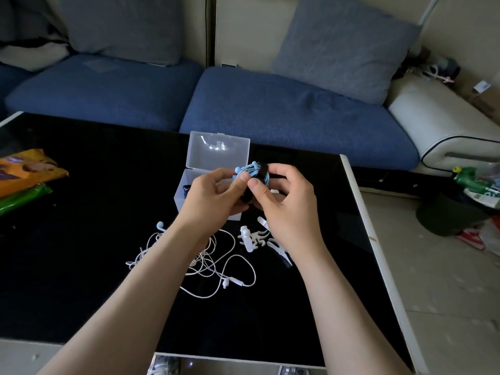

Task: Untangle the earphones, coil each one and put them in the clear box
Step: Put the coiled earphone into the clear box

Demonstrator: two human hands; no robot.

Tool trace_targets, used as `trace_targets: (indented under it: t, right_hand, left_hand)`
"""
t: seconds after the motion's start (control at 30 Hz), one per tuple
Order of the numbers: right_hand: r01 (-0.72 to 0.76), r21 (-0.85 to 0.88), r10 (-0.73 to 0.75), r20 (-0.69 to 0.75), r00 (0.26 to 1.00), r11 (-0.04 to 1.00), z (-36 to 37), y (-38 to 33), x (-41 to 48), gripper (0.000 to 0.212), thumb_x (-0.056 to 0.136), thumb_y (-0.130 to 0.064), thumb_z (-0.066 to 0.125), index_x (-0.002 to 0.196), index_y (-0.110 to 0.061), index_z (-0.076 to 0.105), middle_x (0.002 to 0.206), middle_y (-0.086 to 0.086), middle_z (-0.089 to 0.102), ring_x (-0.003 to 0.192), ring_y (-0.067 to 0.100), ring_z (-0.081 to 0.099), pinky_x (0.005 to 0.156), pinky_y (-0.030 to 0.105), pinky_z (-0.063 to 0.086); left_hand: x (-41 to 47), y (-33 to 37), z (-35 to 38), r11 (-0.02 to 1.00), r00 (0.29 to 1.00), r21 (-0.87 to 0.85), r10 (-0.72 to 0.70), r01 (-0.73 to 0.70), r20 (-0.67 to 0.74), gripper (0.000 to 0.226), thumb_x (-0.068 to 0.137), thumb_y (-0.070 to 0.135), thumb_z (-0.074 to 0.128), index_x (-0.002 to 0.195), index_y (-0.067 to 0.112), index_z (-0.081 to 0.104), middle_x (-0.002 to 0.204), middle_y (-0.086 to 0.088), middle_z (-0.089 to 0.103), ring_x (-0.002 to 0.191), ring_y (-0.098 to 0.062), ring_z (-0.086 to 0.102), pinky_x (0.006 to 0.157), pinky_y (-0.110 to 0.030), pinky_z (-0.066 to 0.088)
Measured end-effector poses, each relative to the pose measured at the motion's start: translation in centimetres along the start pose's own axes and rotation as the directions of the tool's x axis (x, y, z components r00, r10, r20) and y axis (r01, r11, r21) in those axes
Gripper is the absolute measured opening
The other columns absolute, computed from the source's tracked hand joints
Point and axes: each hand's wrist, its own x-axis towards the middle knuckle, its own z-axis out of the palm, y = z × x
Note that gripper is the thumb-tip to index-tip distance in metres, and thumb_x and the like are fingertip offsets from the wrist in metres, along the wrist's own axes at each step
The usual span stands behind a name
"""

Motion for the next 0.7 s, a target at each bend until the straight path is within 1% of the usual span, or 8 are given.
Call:
trace_targets:
  t: [0.1, 0.17, 0.23, 0.33, 0.43, 0.53, 0.6, 0.7]
  right_hand:
    - [-0.012, 0.011, 0.012, 0.034, 0.999, 1.000, 0.8, 0.3, 0.4, 0.030, 0.095, -0.030, 0.081, 0.122, -0.026, 0.069, 0.099, -0.001, 0.080, 0.086, 0.016, 0.080, 0.079, 0.044, 0.067]
    - [-0.014, 0.024, 0.013, 0.052, 0.999, 1.000, 1.4, 0.2, 0.6, 0.030, 0.095, -0.027, 0.082, 0.122, -0.024, 0.070, 0.098, 0.000, 0.080, 0.086, 0.017, 0.080, 0.077, 0.044, 0.067]
    - [0.000, 0.017, -0.002, 0.066, 0.998, 1.000, 1.7, 0.1, 0.6, 0.031, 0.095, -0.026, 0.082, 0.123, -0.023, 0.071, 0.097, 0.001, 0.080, 0.085, 0.017, 0.080, 0.076, 0.045, 0.067]
    - [0.068, -0.050, -0.064, 0.088, 0.994, 0.996, 2.0, -0.1, 0.4, 0.031, 0.096, -0.024, 0.080, 0.126, -0.025, 0.073, 0.097, -0.002, 0.080, 0.084, 0.014, 0.080, 0.076, 0.043, 0.067]
    - [0.169, -0.143, -0.152, 0.122, 0.981, 0.975, 2.2, -0.6, 0.1, 0.037, 0.095, -0.023, 0.080, 0.131, -0.025, 0.074, 0.099, -0.009, 0.080, 0.082, 0.006, 0.078, 0.076, 0.032, 0.065]
    - [0.255, -0.216, -0.222, 0.166, 0.961, 0.942, 2.5, -0.8, -0.5, 0.039, 0.094, -0.022, 0.081, 0.132, -0.024, 0.074, 0.094, -0.011, 0.079, 0.076, 0.001, 0.076, 0.071, 0.019, 0.059]
    - [0.289, -0.245, -0.254, 0.165, 0.953, 0.925, 2.8, -0.6, -0.5, 0.046, 0.093, -0.024, 0.082, 0.138, -0.021, 0.071, 0.103, -0.009, 0.080, 0.083, -0.001, 0.075, 0.076, 0.017, 0.059]
    - [0.360, -0.272, -0.324, 0.170, 0.931, 0.892, 2.8, 0.0, -0.1, 0.053, 0.092, -0.029, 0.082, 0.142, -0.018, 0.068, 0.127, -0.006, 0.073, 0.108, 0.003, 0.071, 0.089, 0.022, 0.058]
  left_hand:
    - [0.0, 0.3, -0.4, 1.000, 0.999, 0.015, 0.017, -0.017, -0.033, 0.029, 0.107, 0.037, 0.057, 0.119, 0.015, 0.072, 0.097, -0.006, 0.081, 0.092, -0.020, 0.079, 0.081, -0.033, 0.065]
    - [0.0, 0.4, -0.7, 1.000, 0.999, -0.025, -0.011, 0.010, -0.047, 0.034, 0.108, 0.040, 0.055, 0.117, 0.013, 0.074, 0.102, -0.009, 0.081, 0.095, -0.023, 0.079, 0.082, -0.036, 0.065]
    - [0.1, 0.4, -1.0, 0.997, 0.996, -0.060, -0.058, 0.054, -0.069, 0.033, 0.106, 0.041, 0.060, 0.113, 0.013, 0.076, 0.103, -0.011, 0.080, 0.097, -0.025, 0.079, 0.086, -0.041, 0.065]
    - [0.2, 0.5, -1.5, 0.985, 0.984, -0.105, -0.145, 0.134, -0.107, 0.031, 0.101, 0.043, 0.068, 0.107, 0.015, 0.079, 0.102, -0.010, 0.081, 0.095, -0.025, 0.080, 0.087, -0.042, 0.065]
    - [0.4, 0.4, -2.1, 0.978, 0.968, -0.135, -0.183, 0.161, -0.174, 0.030, 0.094, 0.042, 0.076, 0.102, 0.013, 0.079, 0.096, -0.011, 0.081, 0.090, -0.026, 0.080, 0.081, -0.040, 0.066]
    - [0.5, 0.3, -2.5, 0.971, 0.961, -0.165, -0.204, 0.174, -0.189, 0.029, 0.092, 0.034, 0.078, 0.102, 0.008, 0.079, 0.095, -0.014, 0.080, 0.093, -0.030, 0.079, 0.078, -0.039, 0.066]
    - [0.5, 0.4, -2.8, 0.953, 0.957, -0.222, -0.245, 0.208, -0.154, 0.030, 0.092, 0.030, 0.079, 0.106, 0.004, 0.078, 0.099, -0.016, 0.080, 0.097, -0.031, 0.079, 0.083, -0.042, 0.066]
    - [0.4, 0.6, -3.5, 0.905, 0.949, -0.315, -0.313, 0.285, -0.040, 0.039, 0.089, 0.031, 0.083, 0.116, 0.004, 0.077, 0.111, -0.016, 0.079, 0.107, -0.031, 0.077, 0.095, -0.048, 0.062]
